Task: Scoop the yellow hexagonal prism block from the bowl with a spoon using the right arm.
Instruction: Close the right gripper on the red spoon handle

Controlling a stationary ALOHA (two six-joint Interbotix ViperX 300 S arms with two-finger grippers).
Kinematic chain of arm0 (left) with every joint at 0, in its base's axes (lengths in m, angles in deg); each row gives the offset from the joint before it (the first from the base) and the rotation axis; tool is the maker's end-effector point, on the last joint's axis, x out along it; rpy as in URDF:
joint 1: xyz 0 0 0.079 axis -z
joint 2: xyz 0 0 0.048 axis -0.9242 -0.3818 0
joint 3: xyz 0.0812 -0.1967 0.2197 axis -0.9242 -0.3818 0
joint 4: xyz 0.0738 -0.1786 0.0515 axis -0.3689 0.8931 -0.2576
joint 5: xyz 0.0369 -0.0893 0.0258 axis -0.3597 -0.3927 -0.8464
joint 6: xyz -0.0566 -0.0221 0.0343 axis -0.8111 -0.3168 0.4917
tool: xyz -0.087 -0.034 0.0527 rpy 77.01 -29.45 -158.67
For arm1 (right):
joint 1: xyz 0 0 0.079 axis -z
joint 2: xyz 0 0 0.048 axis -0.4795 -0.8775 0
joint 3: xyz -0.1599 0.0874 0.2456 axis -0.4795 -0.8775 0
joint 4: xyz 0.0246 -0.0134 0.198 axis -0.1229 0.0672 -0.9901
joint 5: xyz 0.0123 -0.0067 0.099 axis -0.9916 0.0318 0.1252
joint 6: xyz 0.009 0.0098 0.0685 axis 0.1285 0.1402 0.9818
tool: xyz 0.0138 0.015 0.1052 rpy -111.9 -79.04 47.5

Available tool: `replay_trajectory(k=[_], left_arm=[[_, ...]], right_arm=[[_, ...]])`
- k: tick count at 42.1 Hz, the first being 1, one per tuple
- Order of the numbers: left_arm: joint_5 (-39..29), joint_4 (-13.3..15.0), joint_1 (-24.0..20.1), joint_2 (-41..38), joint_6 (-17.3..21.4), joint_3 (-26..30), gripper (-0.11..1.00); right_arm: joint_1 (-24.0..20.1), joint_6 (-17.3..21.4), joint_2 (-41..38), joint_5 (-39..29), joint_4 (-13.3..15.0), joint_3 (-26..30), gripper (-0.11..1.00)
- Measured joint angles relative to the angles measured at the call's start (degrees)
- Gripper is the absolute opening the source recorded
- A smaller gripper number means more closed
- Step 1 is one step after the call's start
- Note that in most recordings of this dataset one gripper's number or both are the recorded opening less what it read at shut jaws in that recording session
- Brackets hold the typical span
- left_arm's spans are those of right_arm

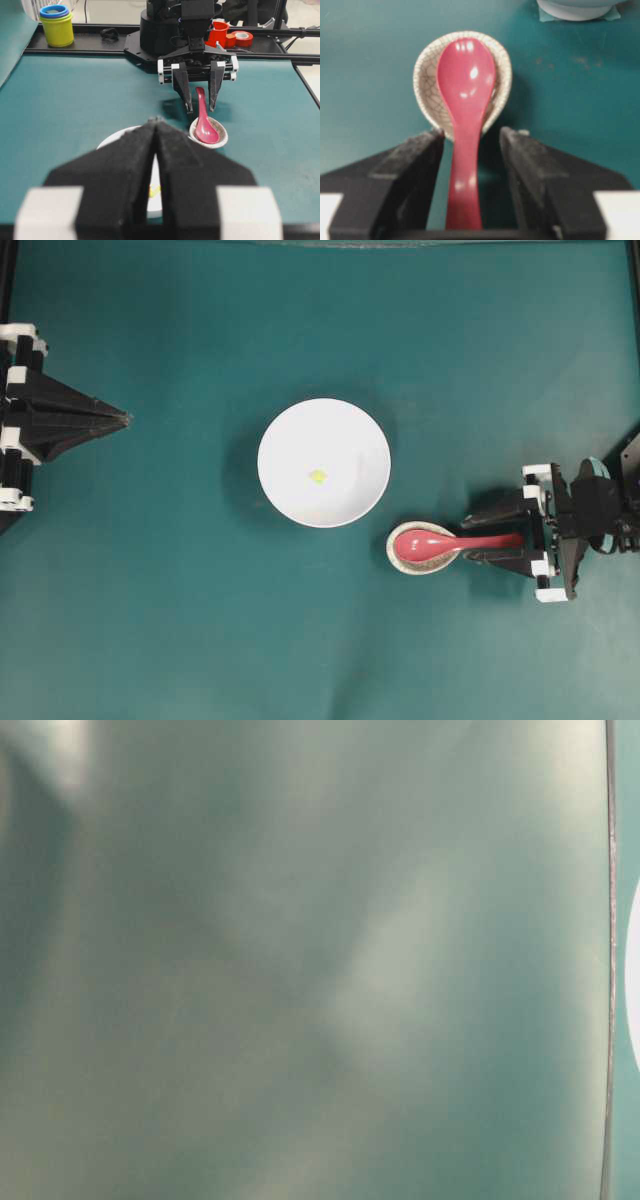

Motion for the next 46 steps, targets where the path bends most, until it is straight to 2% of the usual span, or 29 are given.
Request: replay_trajectory(k=[40, 46], left_arm=[[0.0, -0.1, 0.0, -0.1, 0.0, -0.1, 0.00], [0.0, -0.1, 0.0, -0.1, 0.0, -0.1, 0.00]], right_arm=[[-0.6, -0.7, 0.0, -0.9, -0.1, -0.1, 0.55], [-0.6, -0.7, 0.0, -0.9, -0.1, 0.0, 0.49]])
